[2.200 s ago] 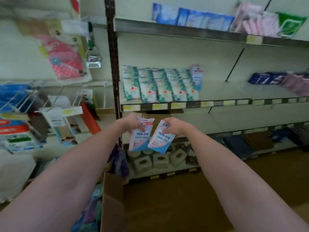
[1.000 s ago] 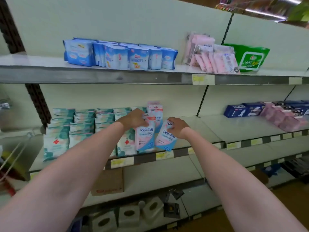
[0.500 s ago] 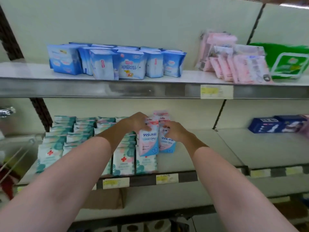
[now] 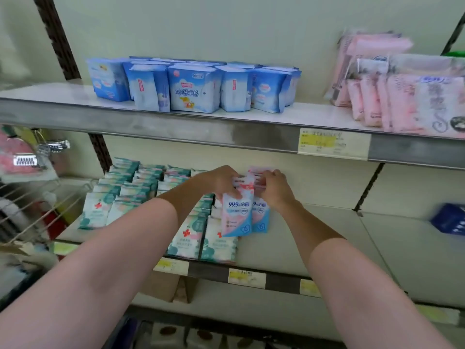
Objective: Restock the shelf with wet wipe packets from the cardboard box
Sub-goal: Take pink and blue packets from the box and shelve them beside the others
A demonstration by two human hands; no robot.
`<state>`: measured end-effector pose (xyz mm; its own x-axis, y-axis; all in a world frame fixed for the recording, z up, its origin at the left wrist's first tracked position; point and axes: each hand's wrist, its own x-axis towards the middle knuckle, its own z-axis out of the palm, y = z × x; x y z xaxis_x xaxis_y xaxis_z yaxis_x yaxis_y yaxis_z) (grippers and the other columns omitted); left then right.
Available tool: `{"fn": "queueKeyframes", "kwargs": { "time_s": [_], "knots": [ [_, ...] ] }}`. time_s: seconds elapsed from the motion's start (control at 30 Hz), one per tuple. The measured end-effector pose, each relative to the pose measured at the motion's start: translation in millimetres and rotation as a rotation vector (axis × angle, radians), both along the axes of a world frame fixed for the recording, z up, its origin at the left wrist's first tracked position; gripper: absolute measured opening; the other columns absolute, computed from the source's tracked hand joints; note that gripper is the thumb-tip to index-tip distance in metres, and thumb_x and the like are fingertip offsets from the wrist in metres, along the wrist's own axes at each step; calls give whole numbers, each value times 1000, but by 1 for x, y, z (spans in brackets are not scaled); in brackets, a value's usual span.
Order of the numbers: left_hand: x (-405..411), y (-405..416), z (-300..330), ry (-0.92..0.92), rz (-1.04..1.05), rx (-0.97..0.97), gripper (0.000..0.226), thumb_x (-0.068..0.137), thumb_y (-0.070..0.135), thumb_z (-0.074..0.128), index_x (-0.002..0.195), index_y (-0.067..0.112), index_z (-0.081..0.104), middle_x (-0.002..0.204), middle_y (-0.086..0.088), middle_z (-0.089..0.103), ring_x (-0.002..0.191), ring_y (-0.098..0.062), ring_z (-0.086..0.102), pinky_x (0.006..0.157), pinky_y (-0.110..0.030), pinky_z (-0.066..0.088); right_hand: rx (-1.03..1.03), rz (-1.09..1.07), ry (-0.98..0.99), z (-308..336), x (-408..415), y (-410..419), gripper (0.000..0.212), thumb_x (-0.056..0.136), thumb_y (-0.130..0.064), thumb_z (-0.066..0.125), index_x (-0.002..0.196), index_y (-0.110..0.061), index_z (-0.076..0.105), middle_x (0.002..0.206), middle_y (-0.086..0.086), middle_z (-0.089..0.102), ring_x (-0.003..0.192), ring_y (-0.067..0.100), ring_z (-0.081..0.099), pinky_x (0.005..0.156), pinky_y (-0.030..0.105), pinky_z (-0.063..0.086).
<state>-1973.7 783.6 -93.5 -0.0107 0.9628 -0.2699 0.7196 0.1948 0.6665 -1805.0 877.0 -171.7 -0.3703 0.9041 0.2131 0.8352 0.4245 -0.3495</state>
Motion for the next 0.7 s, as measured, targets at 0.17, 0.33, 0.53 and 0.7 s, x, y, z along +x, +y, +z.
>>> {"fn": "queueKeyframes", "kwargs": {
  "time_s": [0.17,0.33,0.53,0.7],
  "knots": [
    [27,9,-3,26,-1,36,47,75,4,83,116,0,60,102,-10,61,88,-33,69,59,-39,58,-16,-10,204,2,32,10,25,95,-33,60,106,-11,57,110,14,54,104,31,53,89,40,48],
    [51,25,-22,107,-13,66,58,73,8,85,124,3,60,120,-15,63,99,-33,67,72,-42,59,-122,-25,150,-5,63,14,12,96,-25,55,99,-13,53,108,16,57,100,33,56,81,35,44],
    [60,33,-45,380,-37,185,59,85,15,75,139,6,53,139,-12,53,125,-28,51,105,-31,40,-166,26,90,-18,73,9,13,95,-21,56,103,-12,57,110,14,60,103,31,57,84,34,45],
    [60,30,-54,483,-61,267,51,85,15,71,134,11,57,127,-12,61,111,-28,59,97,-36,48,-200,55,85,-25,75,2,16,91,-17,56,107,-12,58,110,13,60,102,30,58,85,36,49]
  ]
}}
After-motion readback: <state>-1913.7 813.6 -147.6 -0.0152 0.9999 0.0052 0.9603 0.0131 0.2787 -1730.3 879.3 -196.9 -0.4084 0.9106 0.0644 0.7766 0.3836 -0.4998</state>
